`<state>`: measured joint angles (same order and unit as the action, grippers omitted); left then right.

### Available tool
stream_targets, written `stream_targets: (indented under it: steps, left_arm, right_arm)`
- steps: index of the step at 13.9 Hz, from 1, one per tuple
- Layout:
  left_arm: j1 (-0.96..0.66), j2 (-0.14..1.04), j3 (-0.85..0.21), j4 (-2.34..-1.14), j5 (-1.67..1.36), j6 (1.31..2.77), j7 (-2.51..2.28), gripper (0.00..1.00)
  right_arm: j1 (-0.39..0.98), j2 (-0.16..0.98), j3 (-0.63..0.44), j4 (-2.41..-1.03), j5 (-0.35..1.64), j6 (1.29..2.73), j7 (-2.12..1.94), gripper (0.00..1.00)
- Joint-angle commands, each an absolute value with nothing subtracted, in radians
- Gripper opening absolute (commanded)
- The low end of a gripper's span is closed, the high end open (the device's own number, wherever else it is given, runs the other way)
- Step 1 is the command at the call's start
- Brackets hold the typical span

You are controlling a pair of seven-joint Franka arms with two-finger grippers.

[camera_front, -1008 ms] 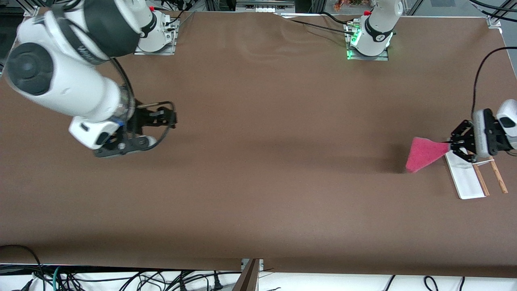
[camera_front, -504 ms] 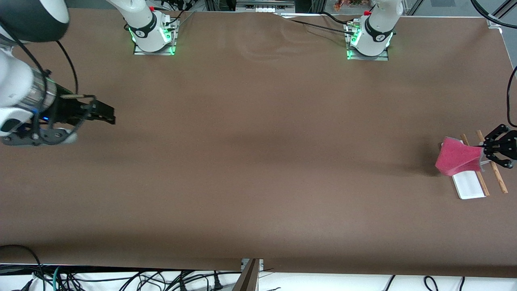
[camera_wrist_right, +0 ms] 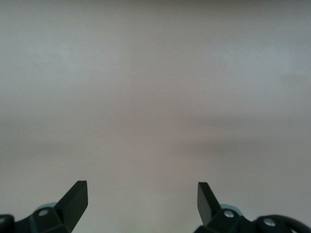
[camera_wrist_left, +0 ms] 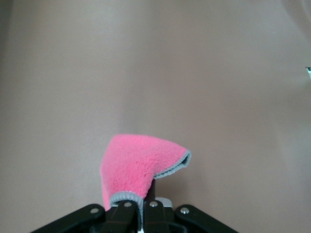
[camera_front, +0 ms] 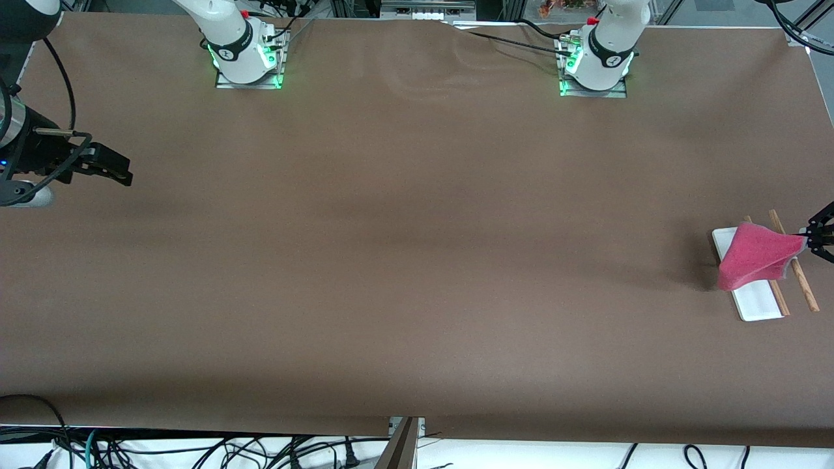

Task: Pass towel and hang on rack
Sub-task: 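Lower the towel over the wooden rods with the left gripper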

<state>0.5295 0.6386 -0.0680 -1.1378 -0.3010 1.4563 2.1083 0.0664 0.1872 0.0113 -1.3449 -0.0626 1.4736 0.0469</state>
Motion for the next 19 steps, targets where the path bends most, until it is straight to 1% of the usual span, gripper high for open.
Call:
stream_targets:
  steps: [1, 3, 5, 9, 11, 16, 19]
  left_arm:
    - [0.557, 0.675, -0.067, -1.078, -0.288, 1.414, 2.186, 0.0]
    - [0.578, 0.687, -0.066, -1.046, -0.287, 1.411, 2.21, 0.0]
    - [0.603, 0.689, -0.066, -1.042, -0.285, 1.411, 2.243, 0.0]
    - [0.656, 0.706, -0.066, -1.04, -0.285, 1.42, 2.333, 0.0]
    - [0.67, 0.719, -0.061, -1.039, -0.285, 1.44, 2.376, 0.0]
    - [0.71, 0.727, -0.061, -1.039, -0.285, 1.463, 2.477, 0.0]
    - [0.732, 0.735, -0.061, -1.037, -0.285, 1.511, 2.561, 0.0]
  right_arm:
    - [0.019, 0.15, 0.026, -1.404, -0.091, 1.499, -0.078, 1.0]
    - [0.017, 0.131, 0.026, -1.436, -0.094, 1.497, -0.081, 1.0]
    - [0.017, 0.095, 0.032, -1.485, -0.098, 1.49, -0.081, 1.0]
    - [-0.003, 0.078, 0.038, -1.511, -0.101, 1.496, -0.1, 1.0]
    - [-0.011, 0.077, 0.038, -1.512, -0.1, 1.496, -0.132, 1.0]
    - [-0.014, 0.074, 0.061, -1.509, -0.089, 1.496, -0.052, 1.0]
    - [-0.009, 0.086, 0.058, -1.496, -0.087, 1.485, -0.08, 1.0]
